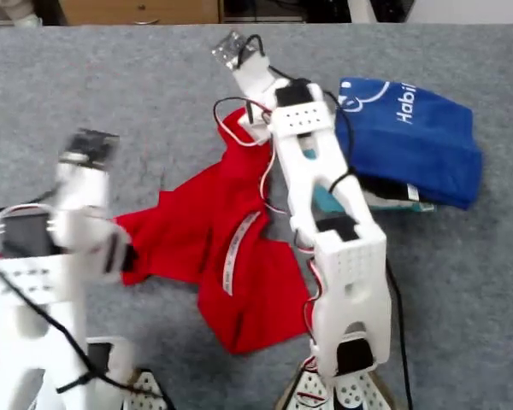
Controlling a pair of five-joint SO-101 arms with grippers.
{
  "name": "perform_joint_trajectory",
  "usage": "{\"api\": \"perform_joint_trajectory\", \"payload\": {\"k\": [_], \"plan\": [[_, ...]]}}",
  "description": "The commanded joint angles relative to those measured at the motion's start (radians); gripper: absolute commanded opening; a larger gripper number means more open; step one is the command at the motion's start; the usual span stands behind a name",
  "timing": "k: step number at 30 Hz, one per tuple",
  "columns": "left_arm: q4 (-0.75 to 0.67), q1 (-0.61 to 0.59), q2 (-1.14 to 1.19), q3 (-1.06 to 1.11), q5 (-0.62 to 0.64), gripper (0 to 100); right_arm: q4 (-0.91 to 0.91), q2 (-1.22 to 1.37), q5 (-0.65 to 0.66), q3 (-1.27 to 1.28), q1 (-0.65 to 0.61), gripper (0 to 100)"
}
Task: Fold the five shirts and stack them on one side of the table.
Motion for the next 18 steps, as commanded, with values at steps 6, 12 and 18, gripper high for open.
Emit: {"api": "perform_joint_trajectory", "payload": {"k": [6, 12, 18], "plan": [[-0.278, 0.226, 0.205, 0.209, 0.132, 23, -0.074, -0.007, -0.077, 0.025, 0.094, 0.2], [-0.436, 0.276, 0.295, 0.212, 0.25, 23, -0.117, 0.022, -0.072, 0.016, 0.071, 0.2], [-0.539, 0.282, 0.426, 0.216, 0.307, 22, -0.12, 0.025, -0.072, 0.008, 0.07, 0.2]]}}
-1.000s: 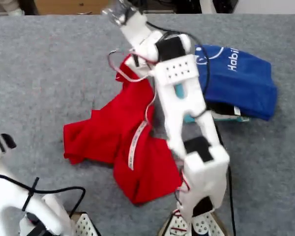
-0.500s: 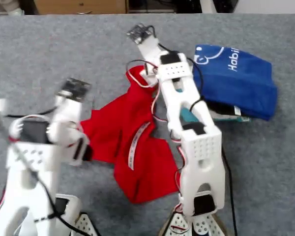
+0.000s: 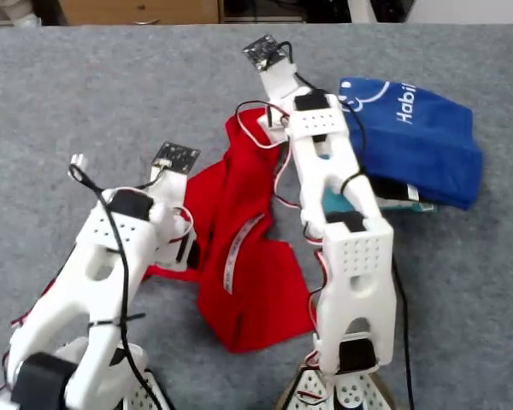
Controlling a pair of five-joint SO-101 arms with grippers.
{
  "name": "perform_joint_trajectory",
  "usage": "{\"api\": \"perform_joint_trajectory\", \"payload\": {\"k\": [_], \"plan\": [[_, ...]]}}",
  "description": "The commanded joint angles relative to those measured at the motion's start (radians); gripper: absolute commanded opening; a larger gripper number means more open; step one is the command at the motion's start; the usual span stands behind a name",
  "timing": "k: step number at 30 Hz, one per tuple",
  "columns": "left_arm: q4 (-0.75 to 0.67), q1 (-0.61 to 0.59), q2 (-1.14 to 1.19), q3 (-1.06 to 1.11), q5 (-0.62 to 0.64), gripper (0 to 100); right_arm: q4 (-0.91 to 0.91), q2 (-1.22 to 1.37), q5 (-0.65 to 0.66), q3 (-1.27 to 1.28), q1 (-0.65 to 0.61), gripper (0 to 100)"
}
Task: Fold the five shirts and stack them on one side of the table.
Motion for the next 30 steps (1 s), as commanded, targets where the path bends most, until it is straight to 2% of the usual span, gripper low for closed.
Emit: {"api": "perform_joint_trajectory", "payload": {"k": [1, 12, 21, 30], "plan": [[-0.048, 0.008, 0.068, -0.015, 0.021, 22, -0.02, -0.012, -0.005, -0.025, -0.004, 0.2], [-0.074, 0.055, 0.157, -0.049, 0.057, 22, -0.02, -0.012, -0.005, -0.025, -0.005, 0.2], [-0.15, 0.086, 0.243, -0.043, 0.144, 22, -0.02, -0.012, -0.005, -0.025, -0.005, 0.2], [-0.118, 0.084, 0.252, -0.048, 0.14, 16, -0.02, -0.012, -0.005, -0.025, -0.005, 0.2]]}}
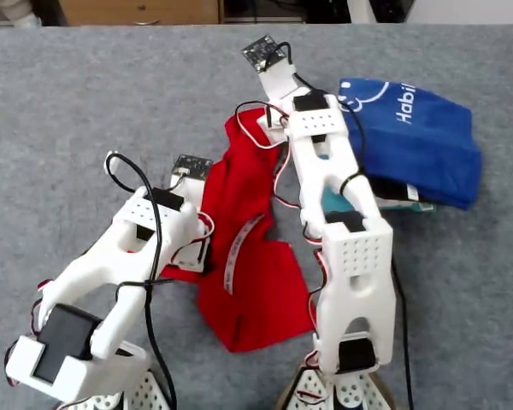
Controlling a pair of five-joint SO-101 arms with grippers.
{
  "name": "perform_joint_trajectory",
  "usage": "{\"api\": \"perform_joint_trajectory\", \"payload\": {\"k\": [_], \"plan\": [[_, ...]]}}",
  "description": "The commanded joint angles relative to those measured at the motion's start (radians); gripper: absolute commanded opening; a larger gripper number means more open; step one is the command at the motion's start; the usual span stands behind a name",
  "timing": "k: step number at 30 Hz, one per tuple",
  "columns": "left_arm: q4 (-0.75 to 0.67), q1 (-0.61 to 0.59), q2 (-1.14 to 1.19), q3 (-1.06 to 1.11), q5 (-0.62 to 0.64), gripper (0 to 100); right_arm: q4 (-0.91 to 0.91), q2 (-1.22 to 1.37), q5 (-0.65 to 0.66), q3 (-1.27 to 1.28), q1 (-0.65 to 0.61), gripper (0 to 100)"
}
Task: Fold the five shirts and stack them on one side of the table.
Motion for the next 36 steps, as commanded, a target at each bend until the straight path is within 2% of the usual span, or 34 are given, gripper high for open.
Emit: {"api": "perform_joint_trajectory", "payload": {"k": [1, 13, 19, 26, 32, 36], "plan": [[0.029, 0.002, -0.01, -0.031, 0.006, 16, -0.02, -0.012, -0.005, -0.025, -0.005, 0.2], [0.029, 0.002, -0.01, -0.034, 0.014, 16, -0.02, -0.012, -0.005, -0.025, -0.005, 0.2], [0.02, 0.002, -0.005, -0.034, 0.014, 8, -0.02, -0.01, -0.005, -0.025, -0.005, 0.2], [0.02, 0.002, -0.008, -0.035, 0.014, 8, -0.02, -0.01, -0.005, -0.025, -0.005, 0.2], [0.11, 0.0, -0.01, -0.117, 0.014, 8, -0.02, -0.01, -0.005, -0.025, -0.005, 0.2], [0.153, -0.058, -0.001, -0.172, 0.009, 8, -0.02, -0.01, -0.005, -0.025, -0.005, 0.2]]}}
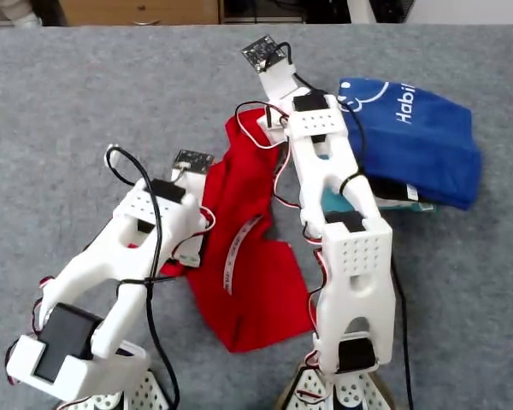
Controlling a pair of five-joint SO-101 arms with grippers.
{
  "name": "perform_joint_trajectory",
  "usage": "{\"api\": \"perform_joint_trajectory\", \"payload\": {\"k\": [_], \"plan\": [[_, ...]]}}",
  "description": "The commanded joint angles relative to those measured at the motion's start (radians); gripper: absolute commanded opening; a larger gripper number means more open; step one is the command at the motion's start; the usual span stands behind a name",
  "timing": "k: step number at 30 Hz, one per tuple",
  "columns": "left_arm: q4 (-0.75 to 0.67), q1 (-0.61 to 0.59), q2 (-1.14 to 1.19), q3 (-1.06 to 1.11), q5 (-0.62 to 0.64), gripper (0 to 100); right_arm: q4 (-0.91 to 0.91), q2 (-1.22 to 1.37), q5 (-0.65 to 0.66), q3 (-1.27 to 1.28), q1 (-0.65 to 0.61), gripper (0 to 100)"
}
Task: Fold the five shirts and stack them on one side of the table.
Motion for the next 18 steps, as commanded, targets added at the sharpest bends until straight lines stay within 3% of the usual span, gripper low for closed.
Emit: {"api": "perform_joint_trajectory", "payload": {"k": [1, 4, 7, 18], "plan": [[0.026, -0.066, -0.004, -0.064, -0.002, 8, -0.02, -0.01, -0.005, -0.025, -0.005, 0.2], [0.021, -0.11, -0.002, -0.061, -0.002, 2, -0.02, -0.01, -0.005, -0.025, -0.005, 0.2], [0.026, -0.118, -0.002, -0.06, -0.002, 3, -0.021, -0.01, -0.005, -0.025, -0.005, 0.2], [0.02, -0.029, -0.001, -0.017, -0.002, 3, -0.021, -0.01, -0.005, -0.025, -0.005, 0.2]]}}
